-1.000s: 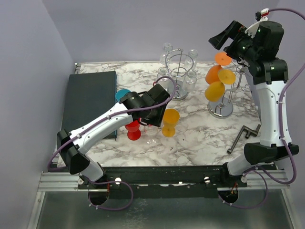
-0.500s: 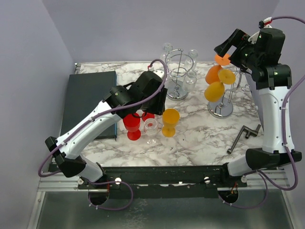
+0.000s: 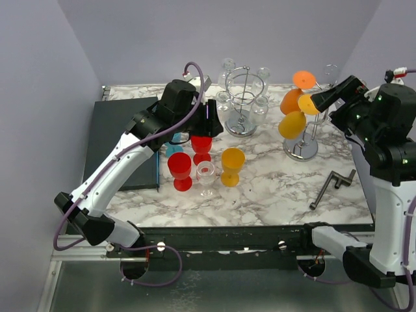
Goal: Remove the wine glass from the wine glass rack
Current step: Pick up the wine glass from the wine rack.
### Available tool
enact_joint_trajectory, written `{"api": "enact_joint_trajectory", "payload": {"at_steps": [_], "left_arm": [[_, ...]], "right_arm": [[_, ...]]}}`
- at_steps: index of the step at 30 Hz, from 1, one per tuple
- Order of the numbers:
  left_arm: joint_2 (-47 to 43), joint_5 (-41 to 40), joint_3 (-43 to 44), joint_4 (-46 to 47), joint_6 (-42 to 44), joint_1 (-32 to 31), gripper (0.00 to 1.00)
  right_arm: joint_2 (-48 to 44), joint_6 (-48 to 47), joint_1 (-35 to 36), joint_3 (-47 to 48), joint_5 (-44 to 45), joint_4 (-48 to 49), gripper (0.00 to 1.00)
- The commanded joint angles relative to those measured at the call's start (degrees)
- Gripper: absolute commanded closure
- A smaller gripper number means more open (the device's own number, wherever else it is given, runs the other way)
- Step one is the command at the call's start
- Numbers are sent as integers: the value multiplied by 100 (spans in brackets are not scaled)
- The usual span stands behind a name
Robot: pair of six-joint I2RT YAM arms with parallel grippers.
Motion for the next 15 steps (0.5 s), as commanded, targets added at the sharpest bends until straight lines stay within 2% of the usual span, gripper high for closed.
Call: {"api": "enact_joint_trajectory", "payload": {"at_steps": [1, 8, 10, 15], "left_arm": [[-350, 661, -329, 664, -102, 199, 44], [-611, 887, -732, 1016, -270, 353, 42], [-668, 896, -786, 1026, -267, 375, 42], [-786, 910, -895, 1070, -259, 449, 41]], "right_arm": [[-470, 831, -30, -799, -2, -17, 13], [-1077, 2030, -30, -2445, -249, 1309, 21], [-1080, 2231, -28, -2652, -227, 1555, 23], [-1196, 2700, -28, -3068, 294, 1983, 34]]}}
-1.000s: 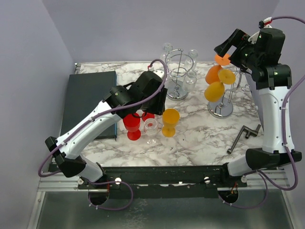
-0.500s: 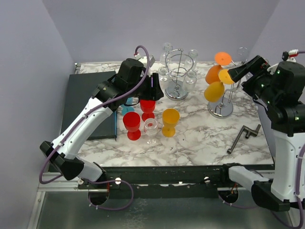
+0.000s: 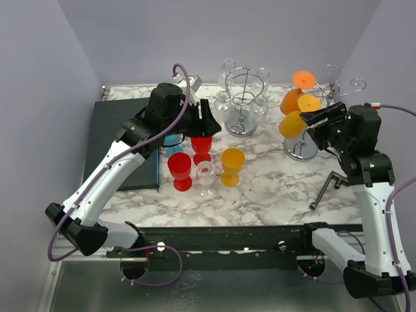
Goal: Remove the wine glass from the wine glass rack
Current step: Pick up the wine glass from the wine rack.
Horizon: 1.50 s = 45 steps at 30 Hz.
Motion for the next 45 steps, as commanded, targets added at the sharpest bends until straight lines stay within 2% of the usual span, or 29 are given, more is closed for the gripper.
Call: {"api": "enact_joint_trajectory", "payload": {"at_steps": [1, 5, 15, 19, 30, 35, 39, 45], "left_arm": [[-222, 204, -106, 215, -26, 85, 41], [-233, 258, -132, 237, -24, 133, 41], [-226, 356, -146, 278, -28, 250, 41], [-225, 395, -146, 299, -24, 275, 41], [-276, 450, -189, 314, -27, 344, 41], [-286, 468, -198, 326, -19, 362, 41], [-298, 489, -217, 330, -23, 375, 41], [-317, 498, -231, 339, -29, 393, 41]], "right_arm": [[-243, 686, -28, -328, 474, 880, 38], [-357, 990, -26, -574, 823, 1178, 41], [-108, 1349, -35, -718, 999, 1531, 43], [-53, 1483, -29, -796, 1051, 1696, 50], [115, 1655, -33, -800, 1288, 1758, 57], [158, 1638, -29, -754, 1326, 1769, 67], [191, 1623, -30, -736, 1293, 1788, 81], [175, 1613, -29, -716, 1207, 1836, 96]]}}
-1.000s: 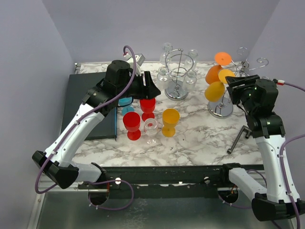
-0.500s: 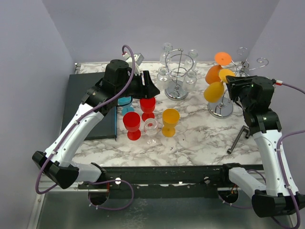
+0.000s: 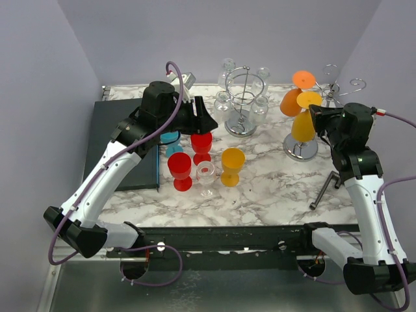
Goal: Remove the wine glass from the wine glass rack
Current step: Pick up the wine glass from the wine rack.
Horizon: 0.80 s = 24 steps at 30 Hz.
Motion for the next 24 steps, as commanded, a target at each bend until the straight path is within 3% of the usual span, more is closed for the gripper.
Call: {"api": "enact_joint_trajectory", "payload": {"at_steps": [1, 24], "left_arm": [[-179, 146, -67, 114, -14, 50, 41], [-212, 181, -67, 131, -49, 84, 41]], "right_arm": [[11, -15, -31, 70, 111, 143, 97], [46, 91, -28, 242, -707, 472, 99]]}}
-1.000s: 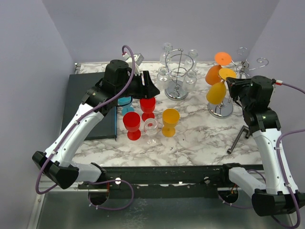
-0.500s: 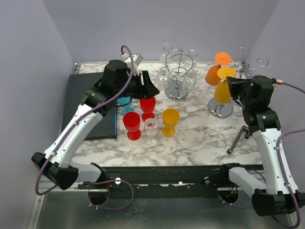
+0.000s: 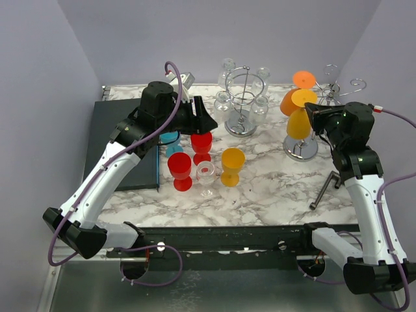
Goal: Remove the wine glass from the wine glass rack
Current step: Pick up the wine glass from the wine rack.
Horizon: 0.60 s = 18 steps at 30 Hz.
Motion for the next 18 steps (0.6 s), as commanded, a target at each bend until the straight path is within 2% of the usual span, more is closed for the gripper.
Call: {"api": "enact_joint_trajectory", "payload": {"at_steps": [1, 18], "left_arm": [[-167, 120, -36, 97, -26, 54, 42], [-250, 137, -82, 96, -34, 90, 41]], "right_arm": [[75, 34, -28, 245, -222, 334, 100], [495, -194, -28, 641, 228, 596, 100]]}}
